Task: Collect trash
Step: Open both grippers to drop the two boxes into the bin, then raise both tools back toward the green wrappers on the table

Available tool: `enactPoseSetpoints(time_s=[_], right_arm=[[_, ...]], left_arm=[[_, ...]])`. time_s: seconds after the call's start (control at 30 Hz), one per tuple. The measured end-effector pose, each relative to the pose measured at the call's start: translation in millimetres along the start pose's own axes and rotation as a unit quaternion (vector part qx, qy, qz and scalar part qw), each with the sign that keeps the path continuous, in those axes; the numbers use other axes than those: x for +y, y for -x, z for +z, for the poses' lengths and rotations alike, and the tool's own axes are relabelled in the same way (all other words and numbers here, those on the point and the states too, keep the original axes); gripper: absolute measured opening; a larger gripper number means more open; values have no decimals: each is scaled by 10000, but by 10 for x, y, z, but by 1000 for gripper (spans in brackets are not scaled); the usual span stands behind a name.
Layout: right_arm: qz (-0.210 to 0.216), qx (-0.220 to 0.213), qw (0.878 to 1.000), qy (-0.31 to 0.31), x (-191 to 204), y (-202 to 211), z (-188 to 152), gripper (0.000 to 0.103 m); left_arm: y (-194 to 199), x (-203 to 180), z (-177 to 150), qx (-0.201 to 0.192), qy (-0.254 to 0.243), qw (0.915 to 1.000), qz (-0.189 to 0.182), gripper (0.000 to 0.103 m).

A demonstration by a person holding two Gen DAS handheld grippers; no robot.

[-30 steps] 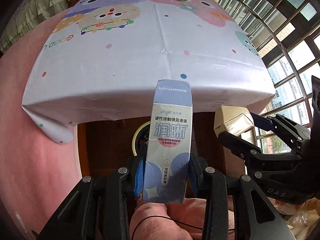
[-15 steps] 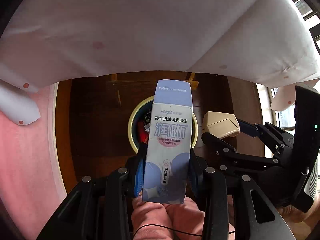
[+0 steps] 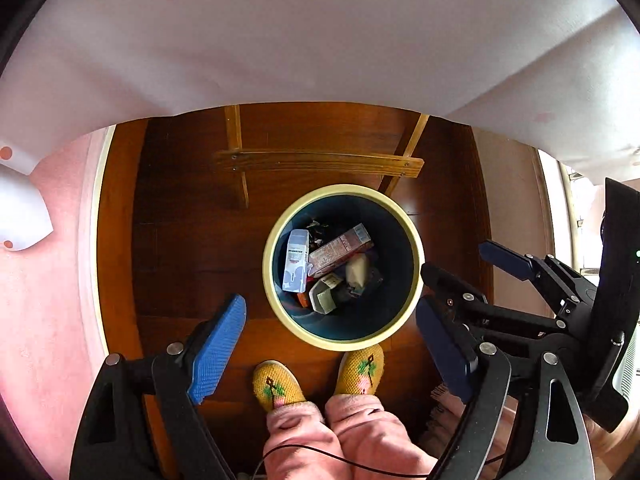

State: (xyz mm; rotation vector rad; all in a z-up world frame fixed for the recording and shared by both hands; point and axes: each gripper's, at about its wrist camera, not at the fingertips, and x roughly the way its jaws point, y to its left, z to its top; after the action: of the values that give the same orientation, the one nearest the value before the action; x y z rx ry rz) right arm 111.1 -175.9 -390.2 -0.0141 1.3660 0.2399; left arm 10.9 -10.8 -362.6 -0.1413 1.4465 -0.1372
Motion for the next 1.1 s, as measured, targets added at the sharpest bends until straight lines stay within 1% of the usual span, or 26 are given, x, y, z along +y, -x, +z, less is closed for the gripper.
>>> enactPoseSetpoints(time_s=[0.2, 0.27, 0.37, 0.53, 0.83, 0.97, 1.1], right_arm=[[-45, -73, 9999, -66, -10, 159, 71, 69], [-53, -98, 9999, -83, 11, 236, 91, 69], [-20, -160, 9998, -122, 34, 381, 123, 69], [63, -310, 9992, -255, 97, 743, 166, 69], [138, -730, 9957, -562, 224, 1598, 249, 69], [177, -1039, 9912, -798, 262, 2097, 296, 69], [204, -1431, 9854, -904, 335, 2643, 369, 69]], left_arm=[[169, 201, 178, -236, 66, 9996, 102, 89], [280, 232, 168, -328, 87, 9993, 127, 89], [473, 254, 152, -457, 152, 9987, 152, 89], [911, 301, 134, -703, 269, 9971, 138, 89], [1848, 241, 199, -1226, 182, 9921, 192, 89], [2333, 205, 266, -1418, 91, 9898, 75, 89], [2894, 130, 354, -1683, -171, 9856, -7, 89]])
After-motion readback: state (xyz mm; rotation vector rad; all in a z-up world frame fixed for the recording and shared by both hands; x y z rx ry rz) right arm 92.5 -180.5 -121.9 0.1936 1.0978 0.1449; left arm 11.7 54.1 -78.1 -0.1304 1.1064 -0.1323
